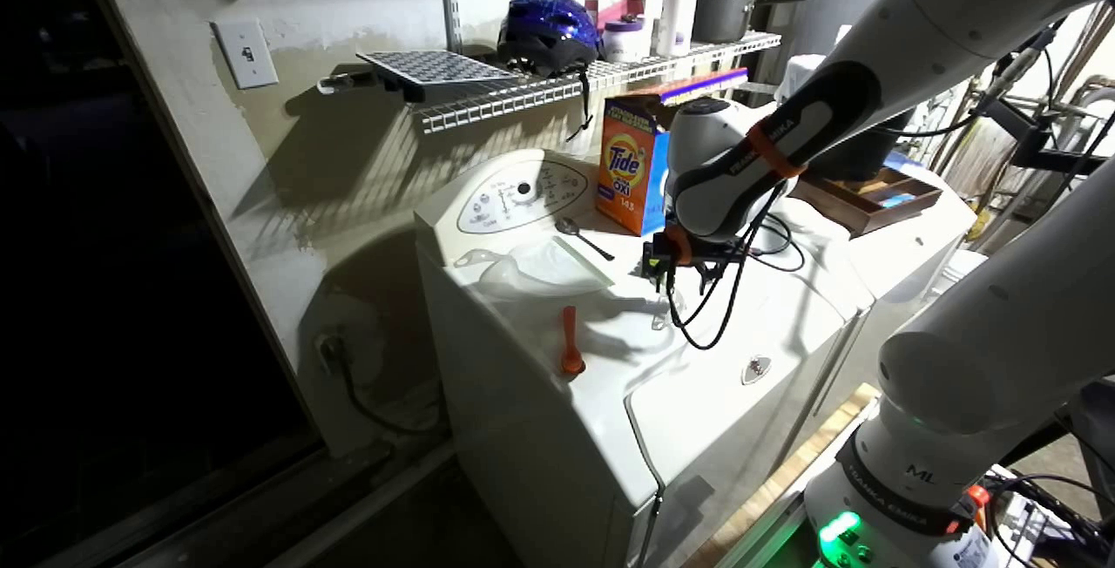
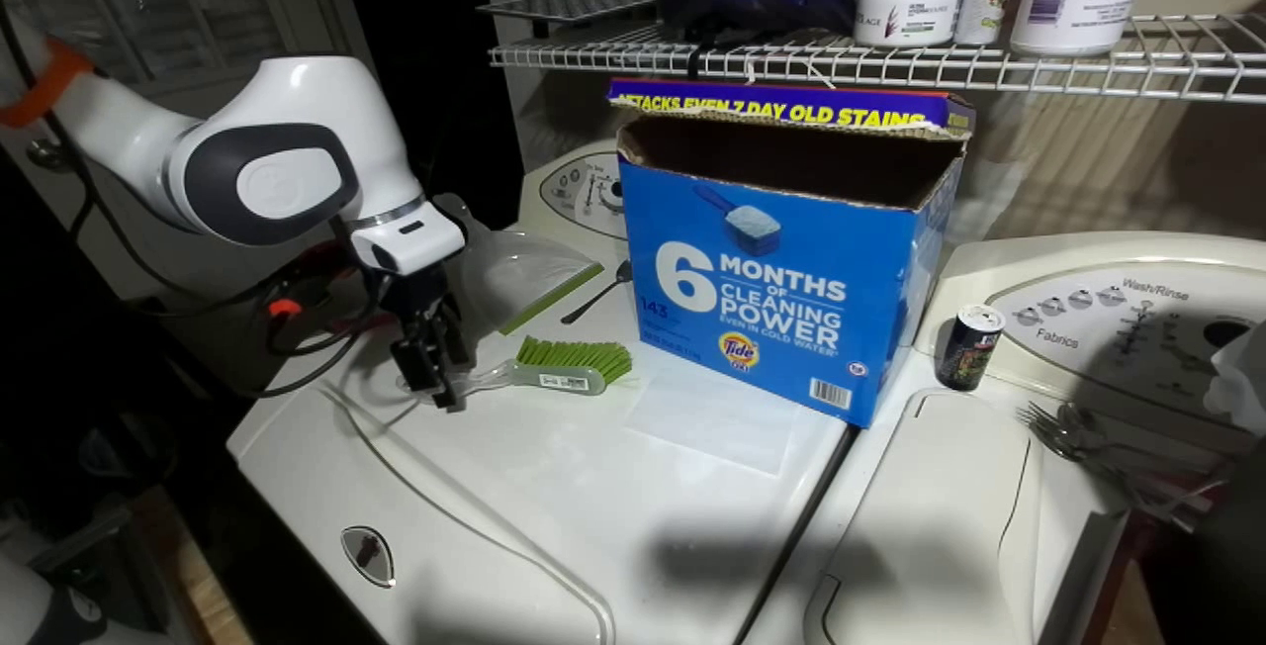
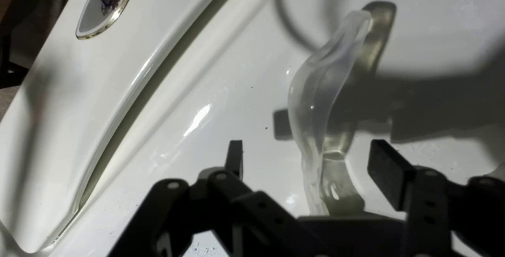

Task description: Turn the hand broom over and make it stand on its bristles

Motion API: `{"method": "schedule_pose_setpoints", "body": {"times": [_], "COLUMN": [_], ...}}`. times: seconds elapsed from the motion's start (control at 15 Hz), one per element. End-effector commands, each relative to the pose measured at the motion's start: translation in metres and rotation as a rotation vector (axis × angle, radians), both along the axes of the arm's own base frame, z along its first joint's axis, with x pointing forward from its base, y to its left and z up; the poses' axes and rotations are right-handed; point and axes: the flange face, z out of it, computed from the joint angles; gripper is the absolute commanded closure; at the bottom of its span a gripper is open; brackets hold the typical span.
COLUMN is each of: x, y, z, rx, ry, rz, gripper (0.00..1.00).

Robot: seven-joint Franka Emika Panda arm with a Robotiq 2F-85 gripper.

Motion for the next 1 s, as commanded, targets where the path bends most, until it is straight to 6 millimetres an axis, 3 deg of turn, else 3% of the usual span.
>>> {"method": "schedule_pose_setpoints", "body": {"times": [0.0, 0.47, 0.93], "x": [0.01, 0.013, 0.018], "y": [-0.005, -0.004, -0.005], "z": [-0.003, 0.011, 0.024], "rx": [-0.033, -0.093, -0.193], "ry": [0.0, 0.045, 0.219], "rz": [-0.021, -0.007, 0.045], "gripper": [0.49, 0.98, 0.98]}}
